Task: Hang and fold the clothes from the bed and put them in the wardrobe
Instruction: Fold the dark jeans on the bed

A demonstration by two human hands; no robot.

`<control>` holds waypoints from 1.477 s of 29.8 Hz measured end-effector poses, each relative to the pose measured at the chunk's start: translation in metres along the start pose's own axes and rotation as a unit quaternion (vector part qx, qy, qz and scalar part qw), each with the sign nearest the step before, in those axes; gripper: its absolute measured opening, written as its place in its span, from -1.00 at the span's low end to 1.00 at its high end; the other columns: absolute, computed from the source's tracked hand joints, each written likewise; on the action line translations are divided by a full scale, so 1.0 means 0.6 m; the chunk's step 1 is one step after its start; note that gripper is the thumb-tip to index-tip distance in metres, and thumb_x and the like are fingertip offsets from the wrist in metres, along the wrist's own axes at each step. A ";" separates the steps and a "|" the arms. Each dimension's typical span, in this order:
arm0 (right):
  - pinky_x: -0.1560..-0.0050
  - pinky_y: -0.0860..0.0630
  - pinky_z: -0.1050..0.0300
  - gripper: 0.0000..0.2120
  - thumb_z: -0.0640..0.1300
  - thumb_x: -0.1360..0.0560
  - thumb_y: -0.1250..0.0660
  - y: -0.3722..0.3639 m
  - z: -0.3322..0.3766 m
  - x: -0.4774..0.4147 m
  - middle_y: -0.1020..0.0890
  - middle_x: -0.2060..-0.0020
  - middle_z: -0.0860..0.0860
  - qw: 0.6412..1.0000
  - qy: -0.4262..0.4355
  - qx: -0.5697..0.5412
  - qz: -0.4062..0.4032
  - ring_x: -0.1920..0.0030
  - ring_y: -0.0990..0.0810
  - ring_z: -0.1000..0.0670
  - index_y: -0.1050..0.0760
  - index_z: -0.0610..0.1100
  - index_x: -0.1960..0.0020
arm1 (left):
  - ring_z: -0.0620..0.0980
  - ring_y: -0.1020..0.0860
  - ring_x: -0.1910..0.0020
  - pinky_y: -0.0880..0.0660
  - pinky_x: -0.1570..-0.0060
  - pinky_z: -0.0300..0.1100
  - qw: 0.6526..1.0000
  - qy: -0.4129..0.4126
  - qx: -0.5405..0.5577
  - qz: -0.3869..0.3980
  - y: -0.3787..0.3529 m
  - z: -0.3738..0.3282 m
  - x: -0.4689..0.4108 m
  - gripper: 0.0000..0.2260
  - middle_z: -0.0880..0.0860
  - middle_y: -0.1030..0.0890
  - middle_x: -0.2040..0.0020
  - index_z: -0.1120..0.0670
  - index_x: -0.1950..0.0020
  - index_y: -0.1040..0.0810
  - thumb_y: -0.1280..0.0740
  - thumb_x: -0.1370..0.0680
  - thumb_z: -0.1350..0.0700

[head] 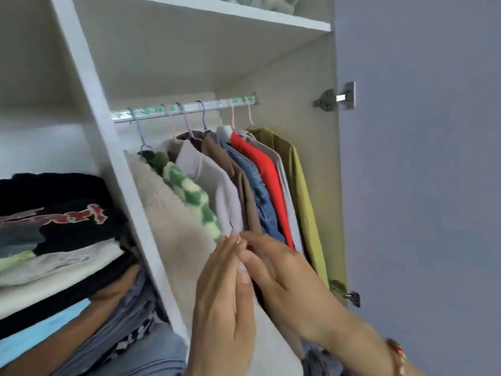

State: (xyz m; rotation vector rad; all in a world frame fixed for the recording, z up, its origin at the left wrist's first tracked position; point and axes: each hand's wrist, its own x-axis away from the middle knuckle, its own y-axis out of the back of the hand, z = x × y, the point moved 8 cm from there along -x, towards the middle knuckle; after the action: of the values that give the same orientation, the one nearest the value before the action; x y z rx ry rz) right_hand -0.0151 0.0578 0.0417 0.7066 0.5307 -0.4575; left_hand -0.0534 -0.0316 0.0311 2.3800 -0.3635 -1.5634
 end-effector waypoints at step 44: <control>0.26 -0.37 0.11 -0.84 -0.21 -0.54 -0.16 1.090 -0.736 0.984 -0.60 0.23 -0.11 0.681 -0.572 0.050 -0.455 0.26 -0.47 -0.03 -0.52 -0.17 0.10 | 0.08 -0.23 -0.38 -0.20 -0.36 0.03 0.730 -0.255 -0.043 0.633 -1.581 -0.827 0.321 -0.64 0.08 -0.30 -0.40 0.09 -0.41 -0.28 -0.11 -0.61 0.14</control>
State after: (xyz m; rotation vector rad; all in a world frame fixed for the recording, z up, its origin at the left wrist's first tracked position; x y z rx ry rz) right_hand 0.6752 0.6852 -0.2764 0.0770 -0.4266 -1.7339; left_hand 0.5350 0.8277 -0.2833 0.9336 -1.5445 -1.2963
